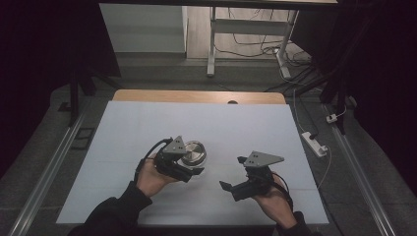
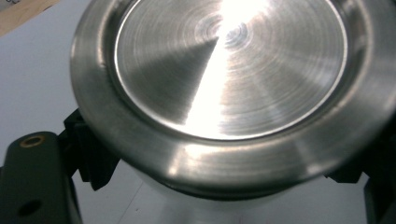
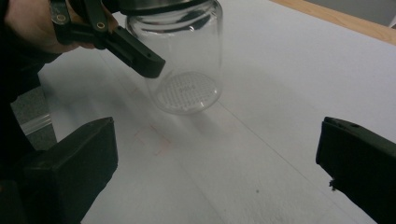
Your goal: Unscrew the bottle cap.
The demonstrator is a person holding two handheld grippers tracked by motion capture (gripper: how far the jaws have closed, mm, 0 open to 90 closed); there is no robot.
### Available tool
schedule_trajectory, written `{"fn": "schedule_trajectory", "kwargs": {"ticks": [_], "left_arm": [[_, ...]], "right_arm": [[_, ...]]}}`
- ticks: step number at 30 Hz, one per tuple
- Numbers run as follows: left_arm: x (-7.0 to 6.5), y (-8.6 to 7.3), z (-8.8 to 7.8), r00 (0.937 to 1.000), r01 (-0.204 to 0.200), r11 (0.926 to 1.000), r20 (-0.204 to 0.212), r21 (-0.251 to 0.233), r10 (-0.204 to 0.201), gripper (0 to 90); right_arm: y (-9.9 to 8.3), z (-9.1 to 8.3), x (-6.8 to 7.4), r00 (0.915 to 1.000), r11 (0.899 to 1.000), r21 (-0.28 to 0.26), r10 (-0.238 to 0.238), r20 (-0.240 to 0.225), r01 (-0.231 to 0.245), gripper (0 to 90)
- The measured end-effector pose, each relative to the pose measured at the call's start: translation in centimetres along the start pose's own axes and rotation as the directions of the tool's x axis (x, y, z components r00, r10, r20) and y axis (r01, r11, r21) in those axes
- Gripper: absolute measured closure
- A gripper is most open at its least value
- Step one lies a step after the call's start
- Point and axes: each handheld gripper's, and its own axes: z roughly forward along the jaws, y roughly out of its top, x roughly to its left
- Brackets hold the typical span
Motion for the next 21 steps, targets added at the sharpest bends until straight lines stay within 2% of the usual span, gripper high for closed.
{"fn": "schedule_trajectory", "kwargs": {"ticks": [12,18,21], "left_arm": [[-0.1,0.0,0.0,1.0,-0.003,1.0,0.0,-0.002,0.003,15.7],[-0.1,0.0,0.1,1.0,-0.002,1.0,0.001,-0.003,0.002,15.7],[-0.1,0.0,0.2,1.0,-0.003,1.0,0.002,0.0,0.003,15.7]], "right_arm": [[2.5,1.9,0.6,0.9997,1.0,0.002,-0.025,0.007,0.025,0.0],[3.6,2.8,0.8,0.9989,0.999,-0.004,-0.043,-0.021,0.043,0.0],[4.0,3.2,0.9,0.9988,0.999,0.0,-0.048,-0.014,0.048,0.0]]}}
